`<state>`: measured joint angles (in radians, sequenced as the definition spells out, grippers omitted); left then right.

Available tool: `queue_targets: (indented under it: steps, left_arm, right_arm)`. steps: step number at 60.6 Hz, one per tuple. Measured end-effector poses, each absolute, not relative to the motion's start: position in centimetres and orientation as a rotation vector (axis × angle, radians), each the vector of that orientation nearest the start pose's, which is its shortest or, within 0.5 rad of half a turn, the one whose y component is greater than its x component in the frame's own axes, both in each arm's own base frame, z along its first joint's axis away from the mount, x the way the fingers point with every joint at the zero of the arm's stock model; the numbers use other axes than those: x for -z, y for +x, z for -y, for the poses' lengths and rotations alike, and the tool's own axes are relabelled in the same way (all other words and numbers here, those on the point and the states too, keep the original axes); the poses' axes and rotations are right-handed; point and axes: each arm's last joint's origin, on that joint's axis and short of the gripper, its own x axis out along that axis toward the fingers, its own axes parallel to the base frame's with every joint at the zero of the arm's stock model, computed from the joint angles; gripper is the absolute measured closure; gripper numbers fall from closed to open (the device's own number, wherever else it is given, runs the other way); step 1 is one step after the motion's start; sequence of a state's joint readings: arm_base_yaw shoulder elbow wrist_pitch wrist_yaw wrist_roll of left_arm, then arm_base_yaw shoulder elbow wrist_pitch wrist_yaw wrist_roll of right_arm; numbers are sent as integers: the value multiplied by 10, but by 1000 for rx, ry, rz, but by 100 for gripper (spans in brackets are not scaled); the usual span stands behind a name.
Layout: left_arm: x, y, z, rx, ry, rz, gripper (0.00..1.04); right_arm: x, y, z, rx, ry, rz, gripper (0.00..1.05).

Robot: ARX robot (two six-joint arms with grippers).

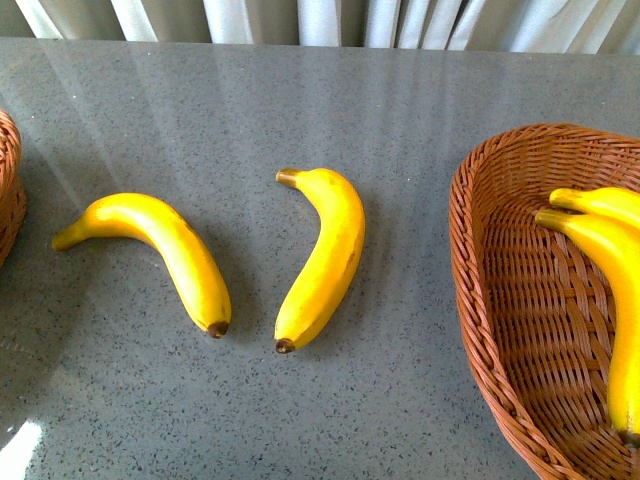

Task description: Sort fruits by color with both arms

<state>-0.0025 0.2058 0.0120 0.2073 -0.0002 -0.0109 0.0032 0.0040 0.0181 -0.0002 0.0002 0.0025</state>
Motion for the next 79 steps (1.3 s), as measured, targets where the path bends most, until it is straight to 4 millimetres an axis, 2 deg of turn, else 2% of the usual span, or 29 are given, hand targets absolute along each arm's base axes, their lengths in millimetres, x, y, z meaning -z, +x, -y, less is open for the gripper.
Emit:
queue_targets:
  steps: [13, 33, 43, 47, 65, 67, 70, 72, 75, 77, 79]
  left_arm:
    - [-167, 98, 0, 3, -11, -1, 103]
    - [-166, 98, 0, 1, -10, -5, 103]
    - [-166, 98, 0, 1, -10, -4, 77]
    - [-166, 98, 0, 1, -10, -5, 63]
    - [-166, 98, 0, 1, -10, -4, 12]
    - [-166, 98, 0, 1, -10, -4, 8]
    - [-166, 98, 0, 2, -8, -4, 9]
    - [-166, 98, 0, 1, -9, -5, 10]
    - [-166, 98, 0, 1, -8, -5, 9]
    - [-166, 98, 0, 2, -8, -4, 9]
    - [-166, 98, 0, 2, -8, -4, 9]
  right_arm:
    - [-169, 97, 0, -3, 3, 14, 9]
    - [-169, 97, 0, -3, 3, 14, 9]
    - [-169, 97, 0, -3, 3, 14, 9]
    - [-169, 97, 0, -3, 3, 14, 9]
    - [-169, 97, 0, -3, 3, 14, 9]
    - [-169, 97, 0, -3, 3, 14, 9]
    - [-169, 97, 0, -4, 2, 13, 9]
    - [-168, 98, 0, -44, -2, -56, 9]
    - [-170, 100, 1, -198, 40, -274, 9]
    - [-174, 106, 2, -288, 101, -406, 9]
    - [-177, 115, 3, -348, 132, -451, 9]
